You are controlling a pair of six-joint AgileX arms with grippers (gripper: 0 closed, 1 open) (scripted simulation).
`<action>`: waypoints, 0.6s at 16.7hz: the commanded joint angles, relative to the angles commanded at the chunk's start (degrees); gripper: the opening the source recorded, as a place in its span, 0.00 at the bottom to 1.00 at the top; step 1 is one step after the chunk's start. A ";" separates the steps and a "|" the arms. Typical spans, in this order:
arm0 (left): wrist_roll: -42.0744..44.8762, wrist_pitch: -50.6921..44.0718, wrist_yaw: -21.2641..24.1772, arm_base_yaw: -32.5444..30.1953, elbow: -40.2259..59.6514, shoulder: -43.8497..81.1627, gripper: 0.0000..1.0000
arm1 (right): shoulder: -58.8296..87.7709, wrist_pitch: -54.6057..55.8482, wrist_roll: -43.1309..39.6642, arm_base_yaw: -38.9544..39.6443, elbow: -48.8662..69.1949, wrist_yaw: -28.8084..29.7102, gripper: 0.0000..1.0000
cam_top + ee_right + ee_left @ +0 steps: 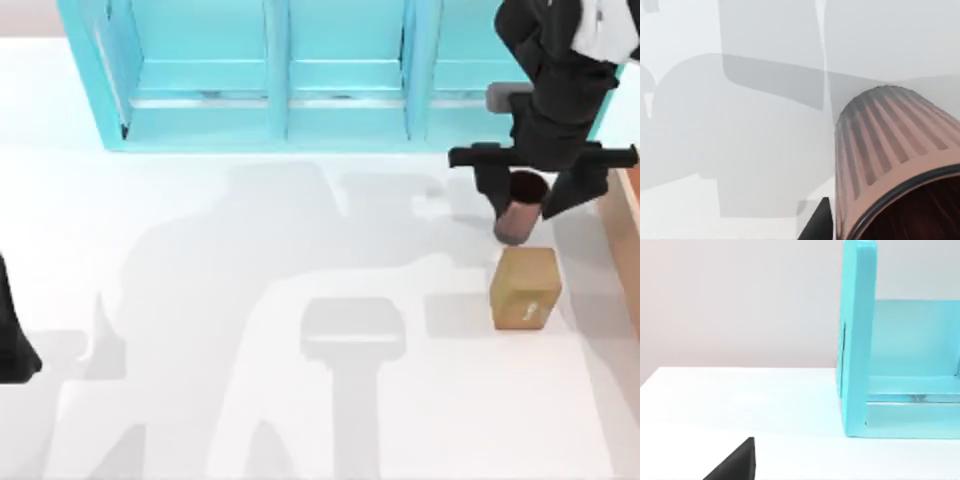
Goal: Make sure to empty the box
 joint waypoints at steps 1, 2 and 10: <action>0.00 0.00 0.00 0.00 0.00 0.00 1.00 | 0.00 0.00 0.00 0.00 0.00 0.00 0.45; 0.00 0.00 0.00 0.00 0.00 0.00 1.00 | 0.00 0.00 0.00 0.00 0.00 0.00 0.53; 0.00 0.00 0.00 0.00 0.00 0.00 1.00 | 0.00 0.00 0.00 0.00 0.00 0.00 1.00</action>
